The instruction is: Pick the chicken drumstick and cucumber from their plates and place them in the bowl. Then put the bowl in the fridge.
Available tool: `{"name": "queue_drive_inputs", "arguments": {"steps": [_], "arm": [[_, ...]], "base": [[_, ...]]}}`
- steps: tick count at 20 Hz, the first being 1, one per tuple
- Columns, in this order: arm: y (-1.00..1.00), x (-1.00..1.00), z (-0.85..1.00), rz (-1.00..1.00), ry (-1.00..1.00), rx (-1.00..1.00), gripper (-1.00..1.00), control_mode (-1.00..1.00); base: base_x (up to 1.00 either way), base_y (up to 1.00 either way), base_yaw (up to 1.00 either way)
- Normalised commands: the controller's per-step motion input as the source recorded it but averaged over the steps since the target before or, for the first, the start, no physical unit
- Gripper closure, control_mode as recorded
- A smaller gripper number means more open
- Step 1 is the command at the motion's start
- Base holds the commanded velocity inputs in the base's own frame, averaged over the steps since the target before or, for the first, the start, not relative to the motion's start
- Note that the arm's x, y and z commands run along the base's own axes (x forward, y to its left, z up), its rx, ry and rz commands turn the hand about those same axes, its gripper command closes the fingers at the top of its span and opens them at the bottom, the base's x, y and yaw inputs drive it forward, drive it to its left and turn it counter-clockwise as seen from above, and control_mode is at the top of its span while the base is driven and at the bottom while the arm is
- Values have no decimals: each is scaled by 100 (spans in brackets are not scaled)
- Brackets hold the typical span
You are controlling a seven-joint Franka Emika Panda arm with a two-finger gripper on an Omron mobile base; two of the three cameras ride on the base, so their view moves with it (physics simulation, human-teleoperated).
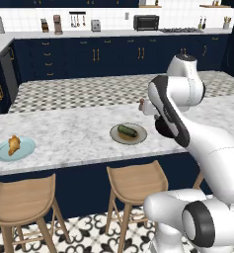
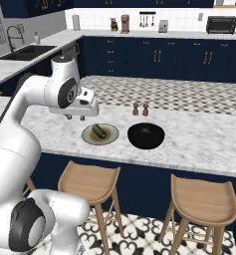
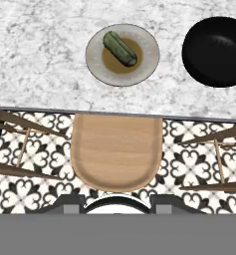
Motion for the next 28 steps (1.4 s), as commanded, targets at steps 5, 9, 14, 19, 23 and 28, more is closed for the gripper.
{"name": "queue_drive_inputs", "arguments": {"steps": [5, 9, 14, 19, 23, 28], "arm": [[7, -3, -35, 0, 1, -11, -100, -100], [12, 33, -89, 29, 0, -17, -100, -100], [0, 99, -61, 49, 3, -8, -100, -100], [0, 100, -20, 25, 10, -11, -100, -100], [0, 100, -13, 13, 12, -12, -100, -100], [1, 77, -27, 5, 18, -1, -100, -100]], "base": [[0, 0, 0], [0, 0, 0], [0, 0, 0], [0, 0, 0], [0, 0, 0], [0, 0, 0]]}}
